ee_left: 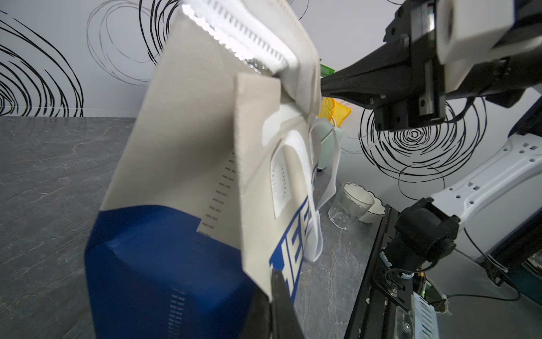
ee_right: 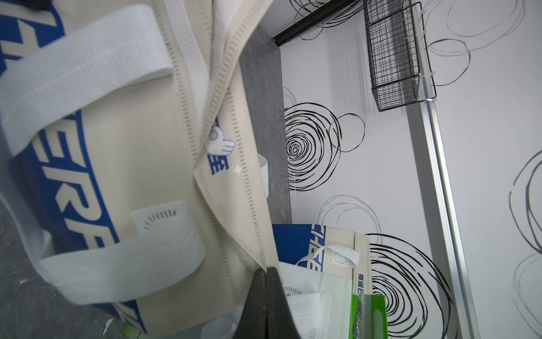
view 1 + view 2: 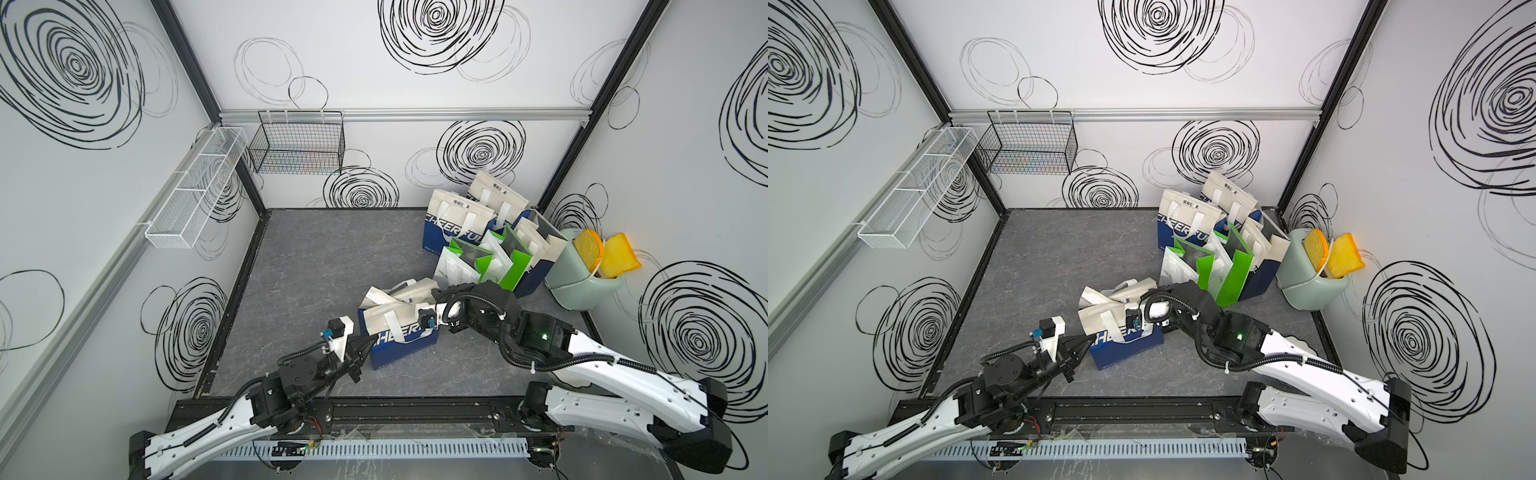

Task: Open the takeout bag
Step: Open the takeout bag at the center of the board.

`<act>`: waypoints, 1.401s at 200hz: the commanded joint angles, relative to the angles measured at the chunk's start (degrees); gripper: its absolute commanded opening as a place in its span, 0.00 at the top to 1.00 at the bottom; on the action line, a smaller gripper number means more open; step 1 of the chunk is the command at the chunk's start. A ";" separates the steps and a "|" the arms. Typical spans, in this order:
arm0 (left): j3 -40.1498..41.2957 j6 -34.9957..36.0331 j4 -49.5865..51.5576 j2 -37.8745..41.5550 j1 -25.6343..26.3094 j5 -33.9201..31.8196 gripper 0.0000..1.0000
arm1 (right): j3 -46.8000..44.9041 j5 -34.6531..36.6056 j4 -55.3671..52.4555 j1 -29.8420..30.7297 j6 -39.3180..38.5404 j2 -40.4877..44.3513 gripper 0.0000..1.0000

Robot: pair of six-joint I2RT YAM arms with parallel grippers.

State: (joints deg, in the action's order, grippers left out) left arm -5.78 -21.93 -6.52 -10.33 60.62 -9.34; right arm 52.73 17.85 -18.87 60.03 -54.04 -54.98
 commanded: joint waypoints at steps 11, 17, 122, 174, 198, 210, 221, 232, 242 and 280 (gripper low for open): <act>-0.28 -0.55 -0.77 -0.03 -0.06 0.58 1.00 | 3.89 -2.25 5.53 -1.17 5.00 0.23 1.00; -0.28 -0.57 -0.77 0.00 -0.06 0.64 1.00 | 4.01 -2.52 5.56 -1.27 5.50 0.15 1.00; -0.32 -0.62 -0.77 -0.31 -0.06 0.64 1.00 | 3.86 -7.23 6.70 -3.47 9.08 0.60 1.00; -0.21 -0.74 -0.82 -0.22 -0.06 0.55 1.00 | 2.26 -9.86 5.22 -3.86 6.84 1.28 1.00; -0.20 -0.83 -0.77 -0.13 -0.06 0.56 1.00 | 1.07 -8.64 5.56 -3.87 6.06 1.10 0.94; -0.22 -0.82 -0.77 -0.04 -0.06 0.55 1.00 | 1.22 -9.02 5.24 -3.87 5.88 1.06 0.88; -0.21 -0.83 -0.77 -0.07 -0.06 0.55 1.00 | 1.32 -9.89 4.51 -3.87 5.41 1.10 0.79; -0.21 -0.83 -0.77 -0.07 -0.07 0.55 1.00 | 1.33 -10.52 3.77 -3.86 4.72 1.17 0.72; -0.28 -0.83 -0.78 -0.04 -0.06 0.54 1.00 | 1.45 -11.61 2.72 -3.82 3.90 1.27 0.68; -0.22 -0.92 -0.78 0.04 -0.06 0.54 1.00 | 2.92 -11.78 -0.39 -3.78 2.11 1.99 0.64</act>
State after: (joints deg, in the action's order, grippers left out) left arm -5.78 -21.96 -6.33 -10.33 60.62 -9.21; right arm 53.56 7.46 -17.32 56.38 -49.98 -54.46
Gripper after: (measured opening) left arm 0.061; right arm 0.358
